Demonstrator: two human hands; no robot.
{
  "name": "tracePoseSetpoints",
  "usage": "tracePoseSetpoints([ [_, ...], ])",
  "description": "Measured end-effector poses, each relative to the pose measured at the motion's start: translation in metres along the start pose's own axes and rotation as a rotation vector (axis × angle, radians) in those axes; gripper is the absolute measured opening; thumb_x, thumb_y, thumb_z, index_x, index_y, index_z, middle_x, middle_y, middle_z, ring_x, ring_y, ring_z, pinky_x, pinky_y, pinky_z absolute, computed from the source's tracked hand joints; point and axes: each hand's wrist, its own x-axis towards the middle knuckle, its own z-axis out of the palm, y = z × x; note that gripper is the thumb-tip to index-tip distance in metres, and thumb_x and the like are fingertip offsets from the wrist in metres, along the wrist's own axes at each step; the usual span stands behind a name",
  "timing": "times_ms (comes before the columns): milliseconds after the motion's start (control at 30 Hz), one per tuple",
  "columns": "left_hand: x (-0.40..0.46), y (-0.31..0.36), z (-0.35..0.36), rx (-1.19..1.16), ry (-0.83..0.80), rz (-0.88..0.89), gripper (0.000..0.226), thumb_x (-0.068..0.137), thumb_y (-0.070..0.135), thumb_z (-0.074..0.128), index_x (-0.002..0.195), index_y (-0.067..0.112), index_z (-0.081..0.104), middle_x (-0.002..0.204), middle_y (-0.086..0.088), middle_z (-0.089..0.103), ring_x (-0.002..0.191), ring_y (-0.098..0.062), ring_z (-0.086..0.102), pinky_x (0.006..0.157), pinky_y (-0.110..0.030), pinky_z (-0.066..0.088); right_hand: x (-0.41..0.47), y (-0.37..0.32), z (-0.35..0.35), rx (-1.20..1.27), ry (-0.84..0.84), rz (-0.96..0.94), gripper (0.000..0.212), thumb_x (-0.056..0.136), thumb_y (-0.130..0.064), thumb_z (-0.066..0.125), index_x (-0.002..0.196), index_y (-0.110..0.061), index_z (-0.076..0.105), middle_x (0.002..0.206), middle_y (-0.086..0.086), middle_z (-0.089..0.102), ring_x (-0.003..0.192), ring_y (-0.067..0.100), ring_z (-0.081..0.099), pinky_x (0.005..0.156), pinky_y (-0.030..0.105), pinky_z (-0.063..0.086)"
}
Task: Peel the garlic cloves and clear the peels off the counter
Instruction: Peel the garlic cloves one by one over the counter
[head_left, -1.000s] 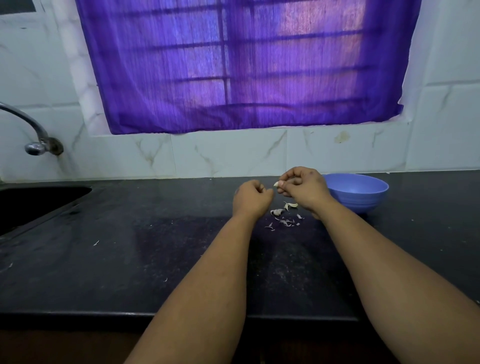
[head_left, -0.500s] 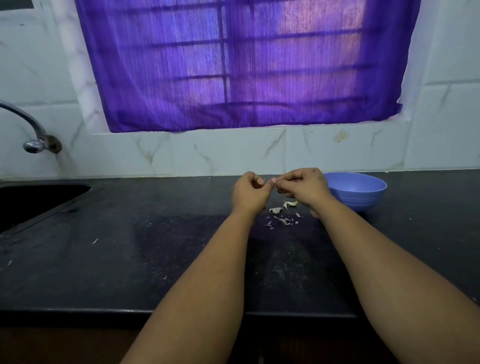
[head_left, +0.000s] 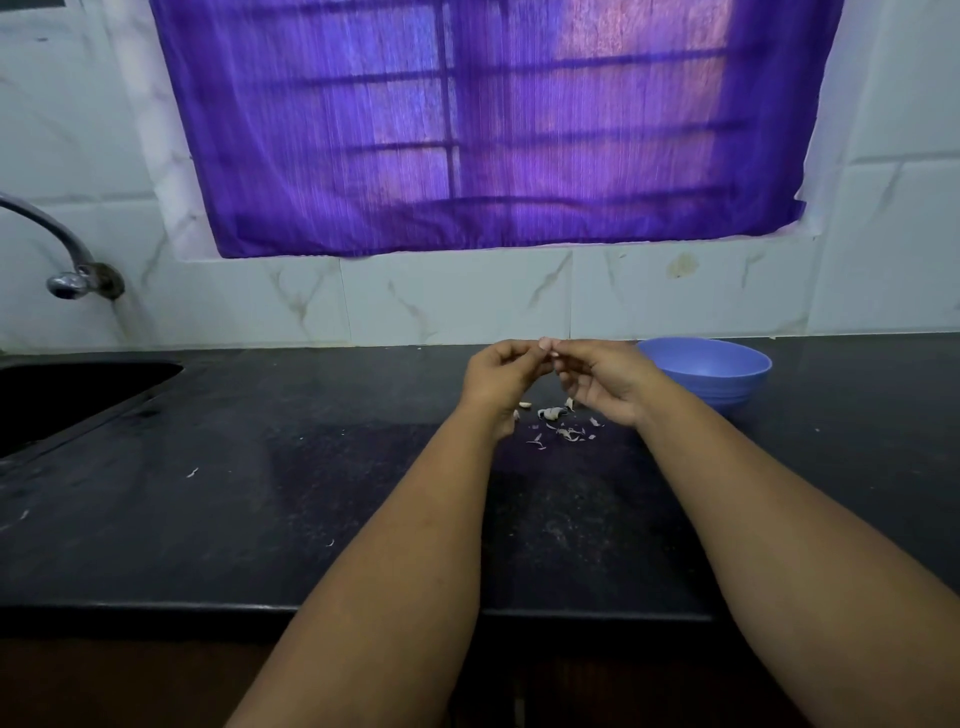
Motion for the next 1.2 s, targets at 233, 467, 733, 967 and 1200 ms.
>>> tracePoseSetpoints([
  [233, -0.002, 0.001, 0.001, 0.024, -0.001, 0.033, 0.011, 0.088, 0.002, 0.065, 0.078, 0.005, 0.063, 0.073, -0.006, 0.066, 0.067, -0.012, 0.065, 0.075, -0.022, 0.056, 0.003, -0.001, -0.008, 0.131, -0.078, 0.134, 0.011, 0.093, -0.005, 0.056, 0.087, -0.005, 0.065, 0.067, -0.001, 0.065, 0.058, 0.002, 0.061, 0.056, 0.011, 0.051],
  [467, 0.001, 0.002, 0.002, 0.055, 0.091, -0.02, 0.016, 0.092, -0.002, 0.053, 0.079, 0.008, 0.054, 0.074, -0.008, 0.058, 0.065, -0.015, 0.061, 0.078, -0.026, 0.057, 0.009, 0.003, -0.01, -0.096, 0.095, -0.046, 0.009, 0.091, 0.009, 0.055, 0.091, 0.005, 0.063, 0.076, 0.013, 0.065, 0.06, 0.009, 0.068, 0.062, 0.015, 0.057],
  [733, 0.001, 0.003, 0.004, 0.118, 0.123, -0.105, 0.02, 0.098, 0.001, 0.041, 0.083, 0.01, 0.05, 0.074, -0.009, 0.06, 0.063, -0.014, 0.059, 0.063, -0.019, 0.052, 0.002, 0.001, -0.009, -0.725, 0.33, -0.3, 0.02, 0.071, -0.023, 0.084, 0.075, -0.007, 0.073, 0.059, 0.001, 0.064, 0.048, 0.006, 0.057, 0.049, 0.018, 0.045],
  [967, 0.004, -0.003, 0.002, 0.244, 0.128, -0.09, 0.02, 0.098, 0.013, 0.052, 0.079, 0.011, 0.055, 0.07, -0.002, 0.058, 0.06, -0.008, 0.056, 0.068, -0.025, 0.048, 0.007, 0.006, -0.011, -0.847, 0.318, -0.286, 0.029, 0.08, 0.003, 0.066, 0.087, -0.025, 0.071, 0.102, 0.0, 0.064, 0.081, 0.012, 0.06, 0.065, 0.025, 0.051],
  [1200, -0.002, -0.004, 0.001, 0.323, 0.099, -0.064, 0.013, 0.09, 0.005, 0.063, 0.08, 0.012, 0.06, 0.072, -0.002, 0.059, 0.058, -0.006, 0.06, 0.069, -0.03, 0.051, 0.008, 0.01, -0.011, -0.811, 0.249, -0.263, 0.025, 0.082, 0.0, 0.068, 0.086, -0.025, 0.071, 0.094, 0.001, 0.068, 0.091, 0.022, 0.068, 0.083, 0.04, 0.058],
])
